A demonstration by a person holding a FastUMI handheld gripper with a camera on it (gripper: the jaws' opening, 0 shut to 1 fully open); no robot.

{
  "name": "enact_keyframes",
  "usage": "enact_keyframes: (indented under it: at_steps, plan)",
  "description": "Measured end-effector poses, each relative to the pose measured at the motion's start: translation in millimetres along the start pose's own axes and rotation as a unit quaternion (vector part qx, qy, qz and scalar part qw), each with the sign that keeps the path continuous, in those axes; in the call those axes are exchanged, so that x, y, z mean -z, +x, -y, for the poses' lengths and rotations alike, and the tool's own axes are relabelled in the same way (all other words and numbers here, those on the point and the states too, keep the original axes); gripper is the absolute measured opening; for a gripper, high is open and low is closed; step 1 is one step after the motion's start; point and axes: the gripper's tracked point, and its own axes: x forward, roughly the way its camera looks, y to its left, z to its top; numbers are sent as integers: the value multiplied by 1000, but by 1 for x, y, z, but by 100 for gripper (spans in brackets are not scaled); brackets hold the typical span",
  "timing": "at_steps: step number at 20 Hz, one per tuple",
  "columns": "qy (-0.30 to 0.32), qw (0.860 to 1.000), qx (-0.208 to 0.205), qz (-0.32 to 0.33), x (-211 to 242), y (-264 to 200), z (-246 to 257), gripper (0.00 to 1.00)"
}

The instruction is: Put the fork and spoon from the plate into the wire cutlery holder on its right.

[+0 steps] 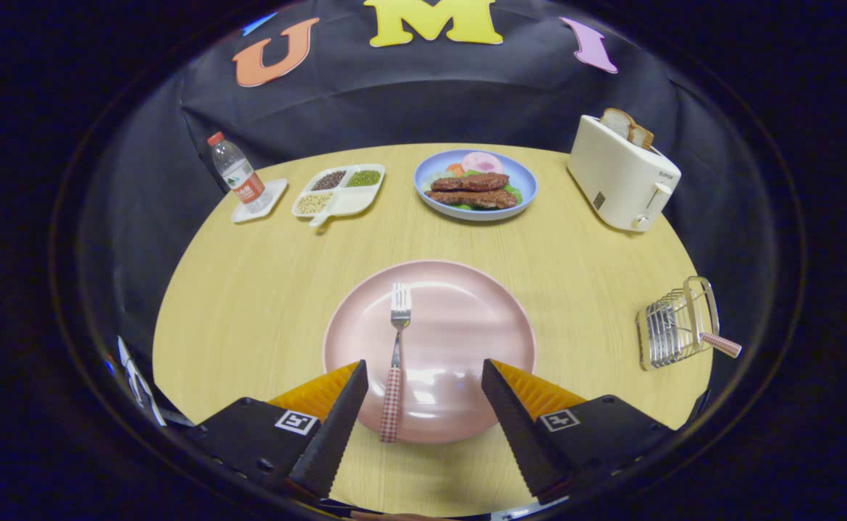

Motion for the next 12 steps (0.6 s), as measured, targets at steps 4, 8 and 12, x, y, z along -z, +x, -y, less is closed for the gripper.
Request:
enact_keyframes:
  at_steps: [4,8,12]
  plan:
    - [17,1000,10,-3,10,20,-8,79]
    - [28,999,17,-23,24,35,-15,60]
    - [17,999,10,-27,29,43,-25,44]
